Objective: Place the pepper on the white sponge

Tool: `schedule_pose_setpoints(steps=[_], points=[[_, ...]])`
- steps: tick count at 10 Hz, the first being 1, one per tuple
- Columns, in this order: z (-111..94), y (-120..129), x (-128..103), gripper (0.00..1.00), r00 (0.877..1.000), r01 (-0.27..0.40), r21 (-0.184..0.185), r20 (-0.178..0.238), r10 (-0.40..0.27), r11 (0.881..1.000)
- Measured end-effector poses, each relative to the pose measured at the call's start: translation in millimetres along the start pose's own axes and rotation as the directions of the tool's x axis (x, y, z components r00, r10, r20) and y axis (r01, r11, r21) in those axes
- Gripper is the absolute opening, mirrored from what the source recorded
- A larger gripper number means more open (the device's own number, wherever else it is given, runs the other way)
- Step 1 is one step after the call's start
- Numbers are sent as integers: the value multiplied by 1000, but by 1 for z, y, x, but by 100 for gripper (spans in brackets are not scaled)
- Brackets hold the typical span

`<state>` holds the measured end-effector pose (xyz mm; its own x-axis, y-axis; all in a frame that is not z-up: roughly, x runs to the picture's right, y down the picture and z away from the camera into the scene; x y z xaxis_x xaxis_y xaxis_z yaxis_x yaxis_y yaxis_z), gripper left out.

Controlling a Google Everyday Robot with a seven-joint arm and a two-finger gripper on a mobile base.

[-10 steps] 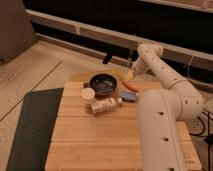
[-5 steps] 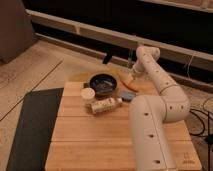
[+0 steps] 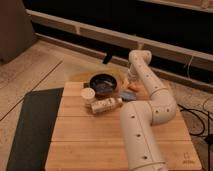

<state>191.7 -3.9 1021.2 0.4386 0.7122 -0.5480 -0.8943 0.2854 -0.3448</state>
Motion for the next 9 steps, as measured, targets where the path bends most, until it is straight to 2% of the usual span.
schedule_pose_setpoints(steps=[9], points=[[-1,-15,10,65,996,-90,8,5,90,996]])
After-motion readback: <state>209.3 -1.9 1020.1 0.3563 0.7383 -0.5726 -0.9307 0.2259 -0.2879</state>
